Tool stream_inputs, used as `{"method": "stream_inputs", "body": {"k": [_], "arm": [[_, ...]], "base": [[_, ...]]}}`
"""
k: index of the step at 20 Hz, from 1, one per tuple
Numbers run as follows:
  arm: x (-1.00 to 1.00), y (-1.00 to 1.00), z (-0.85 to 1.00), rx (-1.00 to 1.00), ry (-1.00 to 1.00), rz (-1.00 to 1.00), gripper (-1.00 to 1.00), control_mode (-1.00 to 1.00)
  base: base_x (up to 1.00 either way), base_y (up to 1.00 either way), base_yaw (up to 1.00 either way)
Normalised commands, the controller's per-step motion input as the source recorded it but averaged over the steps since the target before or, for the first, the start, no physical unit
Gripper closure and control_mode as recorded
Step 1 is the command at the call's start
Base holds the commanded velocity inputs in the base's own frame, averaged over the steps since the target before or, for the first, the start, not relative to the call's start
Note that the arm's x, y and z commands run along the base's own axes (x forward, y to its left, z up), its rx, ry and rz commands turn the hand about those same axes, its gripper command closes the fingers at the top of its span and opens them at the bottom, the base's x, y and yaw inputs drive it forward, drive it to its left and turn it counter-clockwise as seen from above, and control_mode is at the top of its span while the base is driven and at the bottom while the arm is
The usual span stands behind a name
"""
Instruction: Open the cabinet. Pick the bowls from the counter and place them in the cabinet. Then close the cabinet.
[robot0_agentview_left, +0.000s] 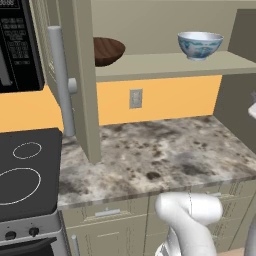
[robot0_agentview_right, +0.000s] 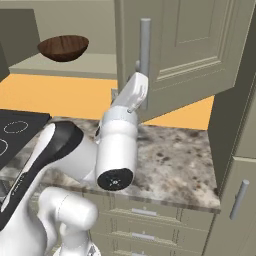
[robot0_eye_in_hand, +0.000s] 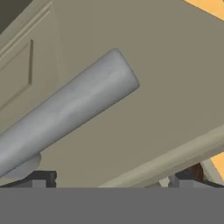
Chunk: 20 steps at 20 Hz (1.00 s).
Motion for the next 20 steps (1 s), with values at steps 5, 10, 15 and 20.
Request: {"method": "stream_inputs", "body": {"k": [5,10,15,20], "arm": [[0.95,-0.04,0.00,0.00,0.45,0.00,-1.00,-1.00],[1.00,0.00,0.00,0.00,0.55,0.00,-1.00,-1.00],[0.89,0.00,-0.02,0.00,0.41,0.00,-1.00,-1.00],[0.77,0.00,-0.39,0.00,0.13,0.00,-1.00,-1.00]], "base": [[0.00,0.00,0.00],[0.00,0.00,0.00],[0.00,0.00,0.00],[0.00,0.00,0.00]]}}
